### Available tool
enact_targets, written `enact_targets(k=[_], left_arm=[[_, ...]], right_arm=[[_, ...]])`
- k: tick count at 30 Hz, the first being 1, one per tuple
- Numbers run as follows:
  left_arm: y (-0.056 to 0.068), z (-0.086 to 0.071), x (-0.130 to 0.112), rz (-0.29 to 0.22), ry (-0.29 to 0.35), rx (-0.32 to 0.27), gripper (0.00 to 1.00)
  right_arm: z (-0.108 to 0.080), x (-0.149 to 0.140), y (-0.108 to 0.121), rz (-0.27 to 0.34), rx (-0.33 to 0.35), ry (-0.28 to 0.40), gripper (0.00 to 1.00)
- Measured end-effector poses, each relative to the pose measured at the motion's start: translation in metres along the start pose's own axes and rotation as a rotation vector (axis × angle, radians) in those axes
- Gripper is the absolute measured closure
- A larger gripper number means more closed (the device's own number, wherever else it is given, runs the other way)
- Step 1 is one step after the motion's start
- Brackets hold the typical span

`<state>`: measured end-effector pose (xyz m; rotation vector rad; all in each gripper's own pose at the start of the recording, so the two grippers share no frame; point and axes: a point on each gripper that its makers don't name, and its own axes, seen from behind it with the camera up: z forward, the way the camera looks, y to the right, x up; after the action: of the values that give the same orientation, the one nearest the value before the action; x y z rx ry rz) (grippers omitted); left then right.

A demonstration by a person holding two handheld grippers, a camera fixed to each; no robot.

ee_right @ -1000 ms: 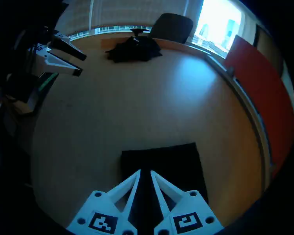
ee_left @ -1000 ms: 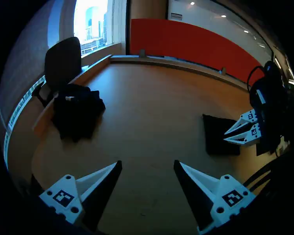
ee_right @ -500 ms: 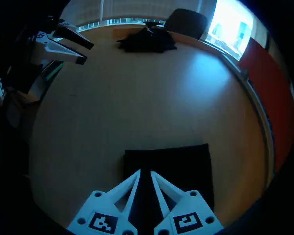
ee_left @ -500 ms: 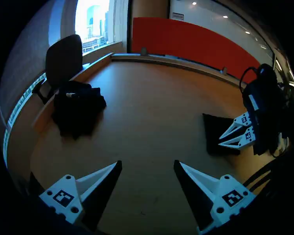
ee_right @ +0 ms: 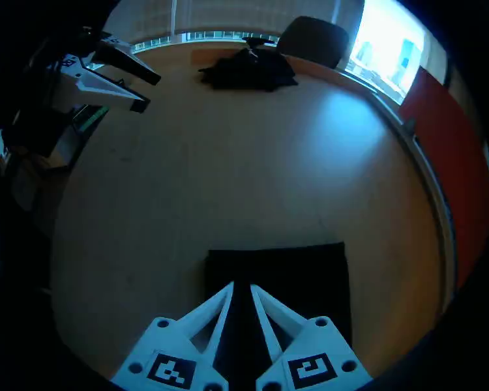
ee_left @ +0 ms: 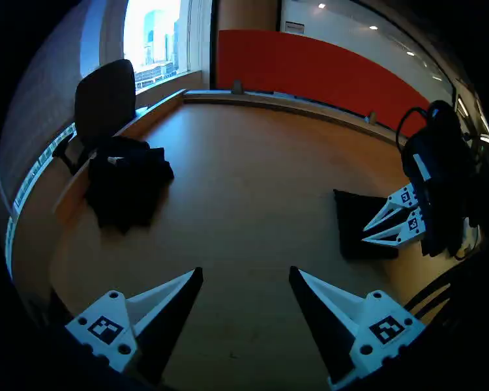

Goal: Fold towel

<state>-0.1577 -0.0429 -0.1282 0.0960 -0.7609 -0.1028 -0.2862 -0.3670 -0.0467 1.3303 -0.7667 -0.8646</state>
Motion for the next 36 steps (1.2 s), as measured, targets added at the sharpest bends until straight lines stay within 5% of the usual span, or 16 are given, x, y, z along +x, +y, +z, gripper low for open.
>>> enact_targets(k=[12,13,17,21,36], left_arm=[[0.001,-0.001,-0.001,0.001,-0.001,0.005,0.01],[0.000,-0.001,-0.002,0.000,-0.001,0.005,0.01],[0.000,-0.002,-0.002,-0.003,0.000,0.007,0.02],[-0.001,-0.002,-0.002,-0.005,0.000,0.008,0.02],[0.004,-0.004,-0.002,-0.001,0.004,0.005,0.01]], right_arm=[[0.003,-0.001,-0.002,-0.001,0.000,-0.005,0.92],[0.004,-0.001,-0.004,0.001,0.003,-0.005,0.90],[0.004,0.000,-0.008,0.008,0.011,0.001,0.54],[0.001,0.002,-0.009,0.009,0.011,0.010,0.40],[-0.021,0.008,-0.017,0.094,0.029,0.072,0.33]])
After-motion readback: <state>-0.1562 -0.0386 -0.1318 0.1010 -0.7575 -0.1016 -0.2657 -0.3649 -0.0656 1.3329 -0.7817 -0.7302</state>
